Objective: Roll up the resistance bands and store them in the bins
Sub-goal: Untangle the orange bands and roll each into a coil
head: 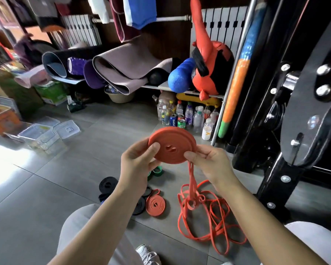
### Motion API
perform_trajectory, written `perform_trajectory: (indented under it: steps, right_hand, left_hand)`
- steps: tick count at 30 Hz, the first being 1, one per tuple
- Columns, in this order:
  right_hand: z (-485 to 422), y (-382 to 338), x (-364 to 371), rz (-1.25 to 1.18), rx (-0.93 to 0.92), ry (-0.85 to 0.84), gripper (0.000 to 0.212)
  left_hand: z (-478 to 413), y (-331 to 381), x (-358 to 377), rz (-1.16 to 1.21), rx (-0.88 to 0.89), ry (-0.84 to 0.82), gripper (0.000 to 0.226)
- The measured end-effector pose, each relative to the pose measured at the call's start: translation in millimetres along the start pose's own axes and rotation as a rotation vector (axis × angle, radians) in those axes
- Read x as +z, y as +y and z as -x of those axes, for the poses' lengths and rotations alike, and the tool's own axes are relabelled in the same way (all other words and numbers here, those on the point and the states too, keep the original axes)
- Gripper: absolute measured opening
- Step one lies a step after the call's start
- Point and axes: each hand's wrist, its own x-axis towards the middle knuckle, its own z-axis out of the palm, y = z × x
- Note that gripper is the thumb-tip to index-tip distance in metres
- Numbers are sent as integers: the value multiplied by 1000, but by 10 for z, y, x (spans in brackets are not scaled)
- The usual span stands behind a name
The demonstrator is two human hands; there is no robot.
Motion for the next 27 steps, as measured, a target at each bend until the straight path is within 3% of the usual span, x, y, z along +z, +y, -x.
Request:
perform_trajectory:
  steps: [2,3,6,8,10,12,18,21,27]
  right_hand:
    - [-68,-64,-42,85,-47,0,25]
    - [-104,-99,-75,145,-69,-15,24]
    - [-195,-207,-137,357,-110,-90,26]
    - [-245,-276,-104,547,-143,-147,20]
    - [-267,-343,-61,688,-162,-175,18]
    - [-271,-407,-48,683,-143,-175,15]
    - [-278,-484,-90,808,-165,-166,13]
    - [-270,-458,-94,763,-114,-183,15]
    - [-181,-200,-169,285,31,-191,26]
  left_hand:
    - [-25,17,11,-32,-56,-37,14]
    - [-64,48,1,-192,-36,-58,12]
    - [-151,185,-17,-982,294,-151,37]
    - [-165,304,62,-1251,468,-262,50]
    - [-199,422,156,-1398,469,-370,41]
    - [-251,524,209,-1508,404,-413,25]
    - [-287,540,222,-1618,377,-339,19]
    - [-270,557,223,-1437,356,-326,18]
    - [-275,516,135,-814,103,-243,15]
